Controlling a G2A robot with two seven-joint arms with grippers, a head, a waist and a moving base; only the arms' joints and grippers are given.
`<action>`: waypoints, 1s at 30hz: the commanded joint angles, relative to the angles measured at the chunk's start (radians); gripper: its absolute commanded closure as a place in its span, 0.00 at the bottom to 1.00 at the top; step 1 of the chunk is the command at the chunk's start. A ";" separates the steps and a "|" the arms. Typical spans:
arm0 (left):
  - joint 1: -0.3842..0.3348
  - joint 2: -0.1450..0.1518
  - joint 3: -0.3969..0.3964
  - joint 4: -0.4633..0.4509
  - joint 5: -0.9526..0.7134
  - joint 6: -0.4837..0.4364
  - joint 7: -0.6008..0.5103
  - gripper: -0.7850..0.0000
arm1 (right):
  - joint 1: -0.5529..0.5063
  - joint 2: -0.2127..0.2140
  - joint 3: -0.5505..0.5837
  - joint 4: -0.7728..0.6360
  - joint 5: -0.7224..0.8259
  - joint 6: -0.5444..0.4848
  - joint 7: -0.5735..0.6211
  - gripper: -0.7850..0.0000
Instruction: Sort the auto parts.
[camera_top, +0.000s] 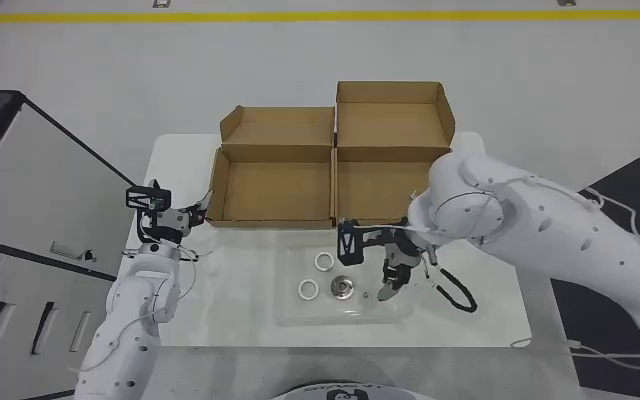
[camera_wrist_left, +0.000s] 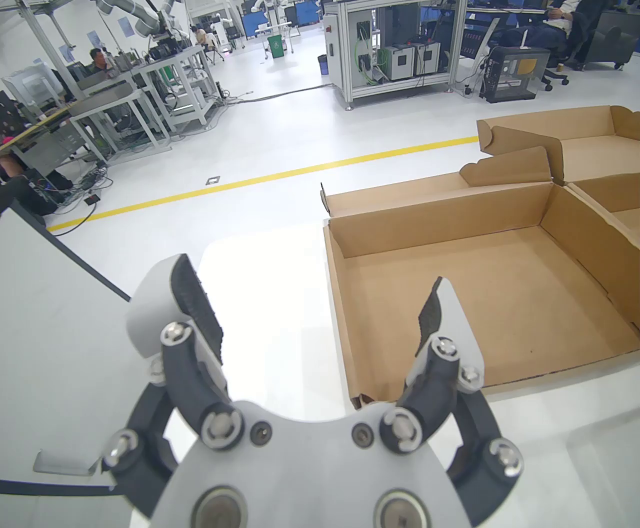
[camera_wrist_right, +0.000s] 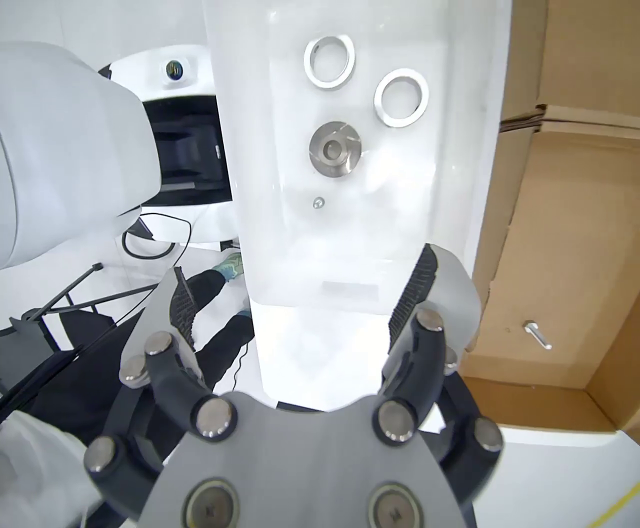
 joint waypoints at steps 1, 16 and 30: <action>0.000 0.000 0.000 0.000 0.000 0.000 0.000 0.00 | 0.021 -0.002 -0.043 0.007 0.000 0.006 0.006 0.00; 0.000 0.000 0.000 0.000 0.000 0.000 0.000 0.00 | 0.015 -0.045 -0.102 0.015 -0.061 0.036 0.036 0.20; 0.000 0.000 0.000 0.000 0.000 0.000 0.000 0.00 | 0.000 -0.132 -0.102 0.130 -0.115 -0.003 -0.003 0.53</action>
